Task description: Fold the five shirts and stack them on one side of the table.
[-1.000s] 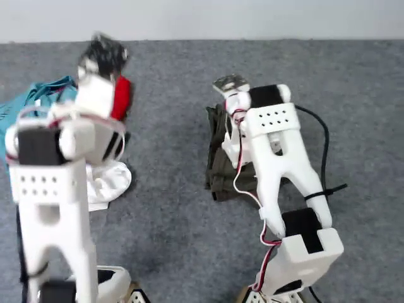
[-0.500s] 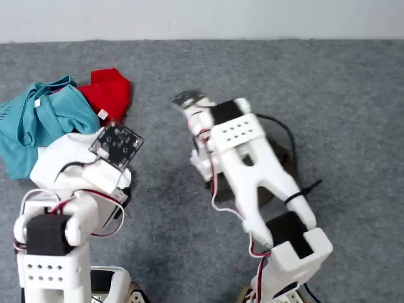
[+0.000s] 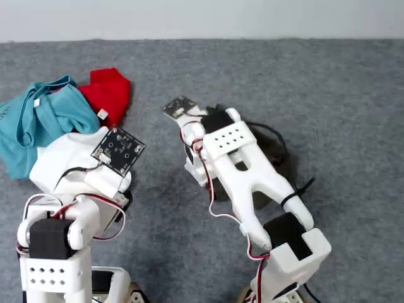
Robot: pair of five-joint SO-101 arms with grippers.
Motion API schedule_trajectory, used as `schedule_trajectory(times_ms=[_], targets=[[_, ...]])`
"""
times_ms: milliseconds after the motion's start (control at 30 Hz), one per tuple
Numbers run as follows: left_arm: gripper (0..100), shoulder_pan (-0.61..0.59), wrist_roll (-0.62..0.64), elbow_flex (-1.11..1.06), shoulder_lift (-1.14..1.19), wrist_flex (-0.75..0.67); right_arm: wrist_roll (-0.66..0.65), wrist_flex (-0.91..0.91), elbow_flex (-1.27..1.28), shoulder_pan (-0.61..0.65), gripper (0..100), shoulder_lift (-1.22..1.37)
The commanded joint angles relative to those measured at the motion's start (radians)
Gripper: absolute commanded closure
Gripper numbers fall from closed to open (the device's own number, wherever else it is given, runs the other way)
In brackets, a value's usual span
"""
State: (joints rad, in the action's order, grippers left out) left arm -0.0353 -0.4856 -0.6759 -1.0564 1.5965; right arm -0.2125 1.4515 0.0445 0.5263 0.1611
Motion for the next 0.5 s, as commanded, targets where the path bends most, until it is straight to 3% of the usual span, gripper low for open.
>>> schedule_trajectory(times_ms=[0,367,467], targets=[[83,0.003,-0.008,0.004,-0.009,-0.014,-0.003,-0.039,0.015,0.007,50.5,-0.047],[83,0.002,-0.008,0.004,-0.009,-0.012,-0.006,-0.033,-0.028,0.007,51.0,0.059],[83,0.002,-0.008,0.004,-0.009,-0.012,-0.008,-0.033,-0.034,0.007,59.3,0.079]])
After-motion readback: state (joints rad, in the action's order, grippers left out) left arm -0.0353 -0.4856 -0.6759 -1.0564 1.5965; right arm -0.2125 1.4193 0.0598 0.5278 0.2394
